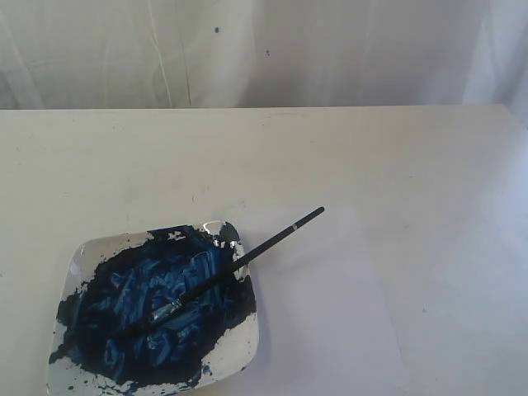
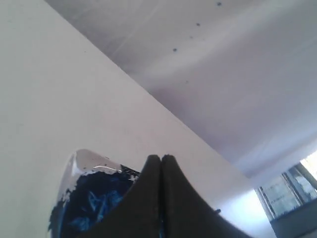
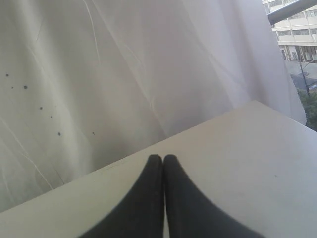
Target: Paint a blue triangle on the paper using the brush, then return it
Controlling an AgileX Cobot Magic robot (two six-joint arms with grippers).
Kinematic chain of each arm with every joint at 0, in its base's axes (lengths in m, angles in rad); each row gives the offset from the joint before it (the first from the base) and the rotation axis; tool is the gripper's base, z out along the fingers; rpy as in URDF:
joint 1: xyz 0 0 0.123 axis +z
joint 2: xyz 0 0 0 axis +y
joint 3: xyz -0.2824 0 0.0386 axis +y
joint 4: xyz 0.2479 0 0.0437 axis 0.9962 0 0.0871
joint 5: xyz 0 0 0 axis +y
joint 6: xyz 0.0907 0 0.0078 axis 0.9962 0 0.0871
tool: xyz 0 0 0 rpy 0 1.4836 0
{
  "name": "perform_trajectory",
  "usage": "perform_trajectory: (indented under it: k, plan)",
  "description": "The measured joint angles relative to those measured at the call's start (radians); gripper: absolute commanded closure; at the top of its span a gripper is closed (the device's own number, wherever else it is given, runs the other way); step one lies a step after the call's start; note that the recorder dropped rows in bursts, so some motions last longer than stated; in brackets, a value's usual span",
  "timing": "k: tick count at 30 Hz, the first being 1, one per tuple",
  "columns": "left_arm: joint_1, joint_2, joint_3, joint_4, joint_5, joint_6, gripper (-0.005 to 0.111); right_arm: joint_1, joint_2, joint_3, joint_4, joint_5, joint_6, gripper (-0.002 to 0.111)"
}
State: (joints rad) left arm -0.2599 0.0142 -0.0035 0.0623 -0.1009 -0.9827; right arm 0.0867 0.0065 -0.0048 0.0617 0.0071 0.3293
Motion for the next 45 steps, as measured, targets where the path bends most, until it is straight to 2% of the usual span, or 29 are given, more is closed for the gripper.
perform_trajectory:
  k: [4,6,11,18,24,27,30,35,38,40,42,45]
  plan:
    - [-0.092,0.063,-0.002,0.119,-0.101,-0.002,0.107,0.000,0.000,0.000,0.000,0.000,0.000,0.108]
    - [-0.115,0.107,-0.035,0.185,-0.103,-0.002,0.107,0.000,0.000,0.000,0.000,0.000,0.000,0.108]
    - [-0.127,0.279,-0.213,0.404,-0.073,-0.004,0.107,0.000,0.000,0.000,0.000,0.012,0.000,0.108]
    - [-0.142,0.632,-0.429,0.563,-0.022,-0.007,0.107,0.000,0.000,0.000,0.000,0.021,0.000,0.108]
    - [-0.271,0.981,-0.558,0.684,0.021,-0.026,0.107,0.000,0.000,0.000,0.000,0.040,0.000,0.108]
    - [-0.354,1.125,-0.635,0.726,0.108,-0.023,0.107,0.000,0.000,0.000,0.000,0.040,0.000,0.108]
    - [-0.389,1.256,-0.737,0.731,0.209,0.008,0.107,0.000,0.000,0.000,0.000,0.043,0.000,0.108]
    - [-0.393,1.419,-0.930,0.697,0.255,0.067,0.107,0.000,0.000,0.000,0.000,0.043,0.000,0.108]
    - [-0.393,1.514,-1.061,0.578,0.329,0.166,0.107,0.000,0.000,0.000,0.000,0.043,0.000,0.108]
    - [-0.393,1.593,-1.162,0.421,0.437,0.366,0.107,0.000,0.000,0.000,0.000,0.043,0.000,0.108]
    - [-0.389,1.683,-1.287,0.194,0.580,0.648,0.107,0.000,0.000,0.000,0.000,0.043,0.000,0.108]
    - [-0.364,1.816,-1.474,-0.097,0.744,0.935,0.107,0.000,0.000,0.000,0.000,0.043,0.000,0.108]
